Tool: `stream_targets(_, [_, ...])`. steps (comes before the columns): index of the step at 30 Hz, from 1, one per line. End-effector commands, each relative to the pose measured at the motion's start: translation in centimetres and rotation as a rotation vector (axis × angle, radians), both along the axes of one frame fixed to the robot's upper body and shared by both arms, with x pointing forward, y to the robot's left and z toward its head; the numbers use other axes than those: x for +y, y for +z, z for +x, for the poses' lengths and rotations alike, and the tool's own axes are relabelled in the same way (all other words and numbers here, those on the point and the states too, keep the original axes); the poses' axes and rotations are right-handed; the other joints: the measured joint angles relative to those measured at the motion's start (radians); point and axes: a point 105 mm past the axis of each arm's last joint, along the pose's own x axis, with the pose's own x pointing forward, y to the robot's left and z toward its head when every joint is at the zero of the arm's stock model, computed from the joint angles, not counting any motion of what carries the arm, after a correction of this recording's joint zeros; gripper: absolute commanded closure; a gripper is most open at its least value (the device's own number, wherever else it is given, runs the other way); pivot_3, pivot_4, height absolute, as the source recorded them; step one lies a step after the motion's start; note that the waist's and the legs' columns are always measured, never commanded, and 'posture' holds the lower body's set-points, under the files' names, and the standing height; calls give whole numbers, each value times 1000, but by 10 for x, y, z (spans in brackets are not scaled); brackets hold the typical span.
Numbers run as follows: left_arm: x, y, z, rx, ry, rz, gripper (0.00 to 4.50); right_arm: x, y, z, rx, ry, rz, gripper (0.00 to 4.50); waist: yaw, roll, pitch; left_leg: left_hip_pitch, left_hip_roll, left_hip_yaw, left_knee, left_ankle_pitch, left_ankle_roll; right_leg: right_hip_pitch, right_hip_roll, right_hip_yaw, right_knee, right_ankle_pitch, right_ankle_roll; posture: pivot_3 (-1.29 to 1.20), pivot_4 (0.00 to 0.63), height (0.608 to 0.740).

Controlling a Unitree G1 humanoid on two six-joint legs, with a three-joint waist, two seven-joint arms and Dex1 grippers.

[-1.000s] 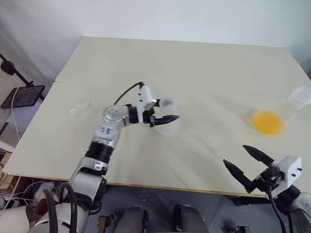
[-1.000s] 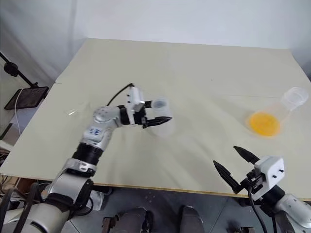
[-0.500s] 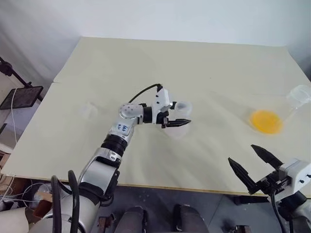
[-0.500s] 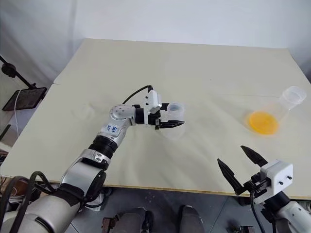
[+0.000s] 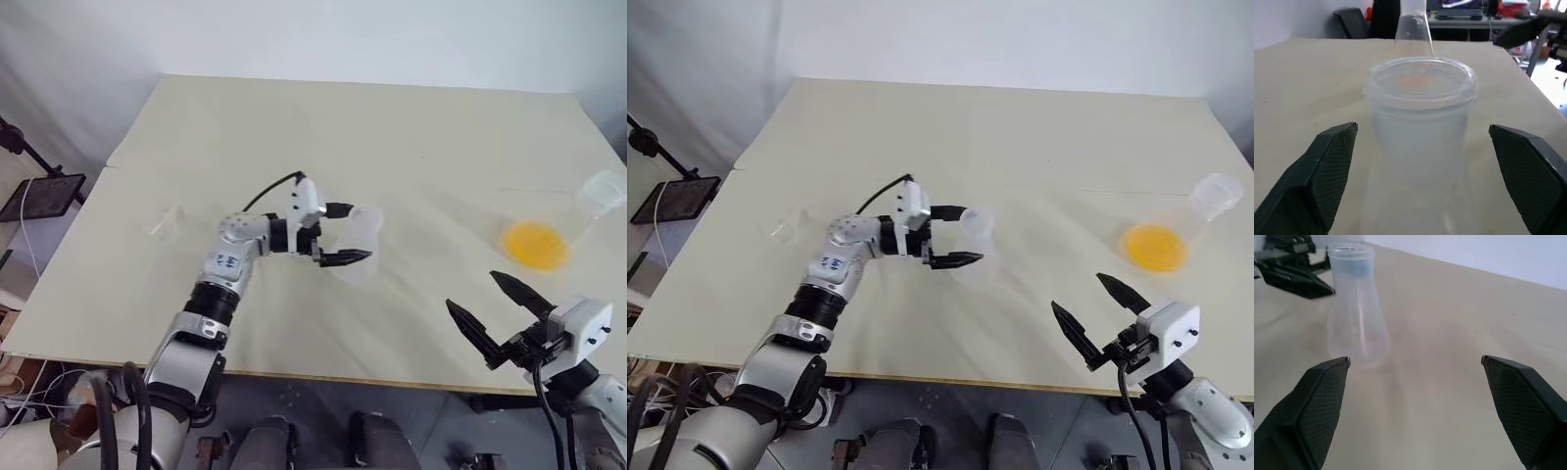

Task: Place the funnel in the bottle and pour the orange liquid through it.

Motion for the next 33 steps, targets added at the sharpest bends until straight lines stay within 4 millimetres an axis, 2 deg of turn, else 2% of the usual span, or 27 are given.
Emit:
stream_targets(1, [24,12,-3,-29,40,-65,7,5,6,4,-22,43,-7,0,-2,0,0,0,0,0,0,0,0,0,0,0,0,0,0,0,150,740])
stream_targets(6, [72,7,-13,-12,160,-127,7,13,9,14,-32,104,-5,0,-4,0,0,0,1,-1,0,0,0,0,-1,1,0,0,0,0,150,740])
stream_targets(9, [103,0,-27,-18,257,-145,7,18,12,19,-40,144,-4,0,-6,0,0,0,1,-2,0,0,0,0,-3,2,0,0,0,0,150,740])
stream_targets(13, [148,-11,-44,-23,469,-164,7,25,18,26,-52,194,15,0,-3,0,0,0,1,-3,0,0,0,1,-5,6,0,0,0,0,150,740])
stream_targets(14, [173,-17,-50,-17,584,-184,7,31,19,26,-50,234,21,0,-2,0,0,0,1,-4,0,0,-1,1,-5,6,-1,0,0,0,150,740])
stream_targets(18, [244,-36,-78,-18,921,-201,7,48,21,25,-36,367,29,0,-7,0,0,1,2,-4,-1,-1,-2,1,-5,7,-1,0,-1,0,150,740])
stream_targets(20, [273,-44,-95,-11,1065,-217,7,57,24,27,-39,418,17,0,-8,0,0,1,3,-4,-1,-1,-2,1,-5,7,-1,0,-1,0,150,740])
stream_targets(22, [293,-52,-110,-2,1160,-213,7,64,28,31,-52,449,7,0,-9,0,0,1,3,-4,0,-1,-2,1,-5,7,-2,0,-1,0,150,740])
stream_targets(25, [310,-59,-126,7,1250,-196,7,71,35,34,-74,482,-6,0,0,0,0,1,3,-4,0,-2,-2,1,-7,7,-2,0,-2,0,150,740])
stream_targets(28, [314,-61,-129,13,1272,-194,7,74,40,36,-87,502,-15,0,1,0,0,1,2,-5,0,-2,-1,1,-8,7,-3,0,-2,0,150,740])
stream_targets(33, [297,-51,-107,3,1214,-208,7,75,39,36,-86,506,-21,0,-2,-1,-1,1,1,-5,-1,-3,-1,1,-8,7,-3,0,-2,0,150,740])
